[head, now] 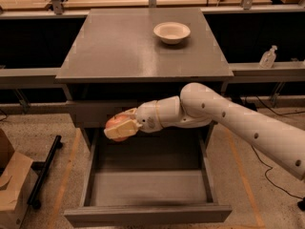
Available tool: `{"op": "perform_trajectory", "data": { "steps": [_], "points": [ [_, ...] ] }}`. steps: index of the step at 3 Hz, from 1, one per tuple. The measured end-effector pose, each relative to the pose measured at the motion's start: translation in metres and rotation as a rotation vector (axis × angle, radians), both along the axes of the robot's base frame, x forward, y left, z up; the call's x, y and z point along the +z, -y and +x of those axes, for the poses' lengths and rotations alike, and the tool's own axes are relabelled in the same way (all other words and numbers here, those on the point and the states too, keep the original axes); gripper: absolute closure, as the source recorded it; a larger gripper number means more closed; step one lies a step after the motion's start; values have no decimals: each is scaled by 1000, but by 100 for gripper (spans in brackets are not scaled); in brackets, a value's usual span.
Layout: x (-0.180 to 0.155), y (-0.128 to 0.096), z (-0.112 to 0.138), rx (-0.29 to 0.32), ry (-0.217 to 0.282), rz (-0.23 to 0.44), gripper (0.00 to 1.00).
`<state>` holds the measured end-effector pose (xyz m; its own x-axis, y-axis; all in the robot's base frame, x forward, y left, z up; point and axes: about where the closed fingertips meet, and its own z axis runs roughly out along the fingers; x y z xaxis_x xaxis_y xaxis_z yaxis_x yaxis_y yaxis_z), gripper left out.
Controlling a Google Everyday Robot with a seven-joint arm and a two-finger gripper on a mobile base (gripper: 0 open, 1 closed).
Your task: Place apple into middle drawer
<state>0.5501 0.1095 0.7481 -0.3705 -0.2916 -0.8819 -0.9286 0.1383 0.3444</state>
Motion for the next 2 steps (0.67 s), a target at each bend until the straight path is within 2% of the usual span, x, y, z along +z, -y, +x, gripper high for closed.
{"op": "perform_trajectory", "data": {
  "steps": [1,2],
  "points": [
    [-59,-6,-9,26,-2,38,100],
    [-121,-8,-21,15,13,59,100]
  ]
}}
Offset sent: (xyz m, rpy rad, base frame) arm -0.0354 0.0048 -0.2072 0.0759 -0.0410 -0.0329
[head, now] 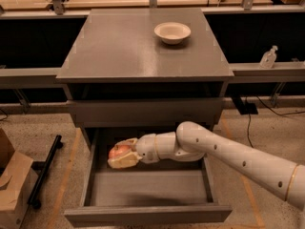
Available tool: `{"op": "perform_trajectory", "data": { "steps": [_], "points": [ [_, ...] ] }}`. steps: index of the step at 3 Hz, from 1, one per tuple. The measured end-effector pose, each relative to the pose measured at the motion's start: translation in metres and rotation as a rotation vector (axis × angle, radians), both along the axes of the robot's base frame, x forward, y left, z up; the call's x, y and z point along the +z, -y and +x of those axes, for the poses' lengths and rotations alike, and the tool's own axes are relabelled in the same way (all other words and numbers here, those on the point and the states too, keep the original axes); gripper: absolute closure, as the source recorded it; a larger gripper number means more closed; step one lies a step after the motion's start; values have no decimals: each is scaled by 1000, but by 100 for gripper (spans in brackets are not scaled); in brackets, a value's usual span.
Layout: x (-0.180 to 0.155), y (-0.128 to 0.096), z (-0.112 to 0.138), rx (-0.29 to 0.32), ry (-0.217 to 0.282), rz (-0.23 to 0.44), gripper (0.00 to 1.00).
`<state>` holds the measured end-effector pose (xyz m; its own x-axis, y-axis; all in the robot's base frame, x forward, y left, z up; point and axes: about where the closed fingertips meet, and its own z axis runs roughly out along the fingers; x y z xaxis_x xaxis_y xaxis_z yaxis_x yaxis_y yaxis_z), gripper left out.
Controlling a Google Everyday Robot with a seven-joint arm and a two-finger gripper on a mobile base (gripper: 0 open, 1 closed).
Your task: Place apple into middle drawer
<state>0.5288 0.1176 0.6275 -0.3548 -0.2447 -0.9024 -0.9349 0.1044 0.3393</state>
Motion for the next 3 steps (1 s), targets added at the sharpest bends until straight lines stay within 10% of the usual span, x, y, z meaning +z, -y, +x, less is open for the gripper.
{"op": "perform_trajectory", "data": {
  "steps": [3],
  "points": [
    [-31,-8,5,60,74,-65,100]
  ]
}}
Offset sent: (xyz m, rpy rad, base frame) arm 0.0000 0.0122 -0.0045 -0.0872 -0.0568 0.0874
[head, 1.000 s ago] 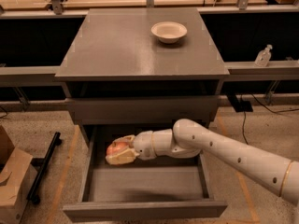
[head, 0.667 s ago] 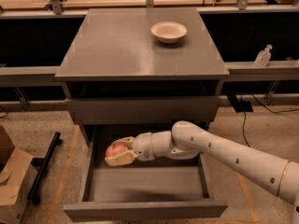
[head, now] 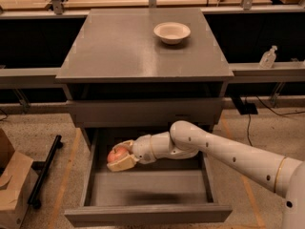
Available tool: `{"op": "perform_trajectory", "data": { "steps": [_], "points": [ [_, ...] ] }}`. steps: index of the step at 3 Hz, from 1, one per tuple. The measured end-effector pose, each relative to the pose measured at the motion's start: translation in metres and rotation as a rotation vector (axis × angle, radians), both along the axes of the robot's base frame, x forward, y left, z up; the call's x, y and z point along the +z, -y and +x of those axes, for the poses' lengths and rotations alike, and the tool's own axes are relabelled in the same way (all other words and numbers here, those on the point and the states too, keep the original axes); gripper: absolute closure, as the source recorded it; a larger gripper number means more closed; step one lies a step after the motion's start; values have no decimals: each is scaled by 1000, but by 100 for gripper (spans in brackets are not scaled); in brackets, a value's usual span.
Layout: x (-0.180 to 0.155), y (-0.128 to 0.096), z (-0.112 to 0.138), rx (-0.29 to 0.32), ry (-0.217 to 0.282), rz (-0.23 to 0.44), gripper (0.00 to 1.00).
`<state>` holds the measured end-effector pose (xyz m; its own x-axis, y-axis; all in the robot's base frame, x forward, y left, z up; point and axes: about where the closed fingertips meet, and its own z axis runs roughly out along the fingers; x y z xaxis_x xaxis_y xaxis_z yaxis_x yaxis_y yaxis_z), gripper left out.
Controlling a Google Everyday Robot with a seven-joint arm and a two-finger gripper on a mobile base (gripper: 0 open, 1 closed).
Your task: Place apple into middle drawer
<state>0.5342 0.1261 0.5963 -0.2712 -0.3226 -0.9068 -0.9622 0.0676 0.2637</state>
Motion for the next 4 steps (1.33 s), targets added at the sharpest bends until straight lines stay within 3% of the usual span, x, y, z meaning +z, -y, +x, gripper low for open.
{"op": "perform_trajectory", "data": {
  "steps": [1,3,4],
  "points": [
    [-45,0,0,24,34,-49,100],
    [-134,6,-10,-8,24,-82,100],
    [-167,12,-11,-62,-3,-59,82]
  ]
}}
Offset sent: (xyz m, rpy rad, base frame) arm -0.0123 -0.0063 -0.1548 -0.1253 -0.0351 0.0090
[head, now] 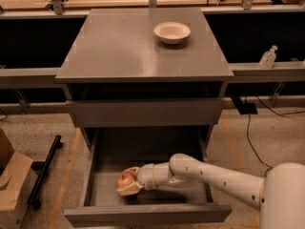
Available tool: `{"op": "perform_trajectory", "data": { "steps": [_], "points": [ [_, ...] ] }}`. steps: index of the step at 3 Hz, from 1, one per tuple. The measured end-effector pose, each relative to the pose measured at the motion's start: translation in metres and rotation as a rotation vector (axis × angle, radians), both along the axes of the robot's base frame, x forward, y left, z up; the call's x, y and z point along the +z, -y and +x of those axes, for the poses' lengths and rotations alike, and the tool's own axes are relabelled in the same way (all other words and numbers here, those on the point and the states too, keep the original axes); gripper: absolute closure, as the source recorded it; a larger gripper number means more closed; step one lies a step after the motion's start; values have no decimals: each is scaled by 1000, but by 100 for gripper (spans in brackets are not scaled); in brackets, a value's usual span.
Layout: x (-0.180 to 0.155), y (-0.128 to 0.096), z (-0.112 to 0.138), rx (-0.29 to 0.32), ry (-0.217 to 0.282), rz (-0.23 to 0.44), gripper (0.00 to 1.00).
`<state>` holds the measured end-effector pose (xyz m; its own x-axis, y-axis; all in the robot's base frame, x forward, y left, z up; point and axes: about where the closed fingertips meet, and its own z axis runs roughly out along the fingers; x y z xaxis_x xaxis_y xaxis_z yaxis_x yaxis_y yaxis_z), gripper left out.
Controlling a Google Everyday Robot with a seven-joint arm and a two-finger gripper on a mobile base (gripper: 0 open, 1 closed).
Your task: Place apple into middle drawer
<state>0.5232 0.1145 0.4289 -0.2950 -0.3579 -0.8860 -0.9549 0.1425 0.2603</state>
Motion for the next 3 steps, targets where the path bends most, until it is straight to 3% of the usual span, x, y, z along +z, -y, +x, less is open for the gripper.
{"op": "perform_trajectory", "data": {
  "steps": [1,2,3],
  "points": [
    [-16,4,1,-41,-21,31,59],
    [-22,9,5,-83,-30,53,28],
    [-26,11,6,-98,-38,60,5]
  ]
}}
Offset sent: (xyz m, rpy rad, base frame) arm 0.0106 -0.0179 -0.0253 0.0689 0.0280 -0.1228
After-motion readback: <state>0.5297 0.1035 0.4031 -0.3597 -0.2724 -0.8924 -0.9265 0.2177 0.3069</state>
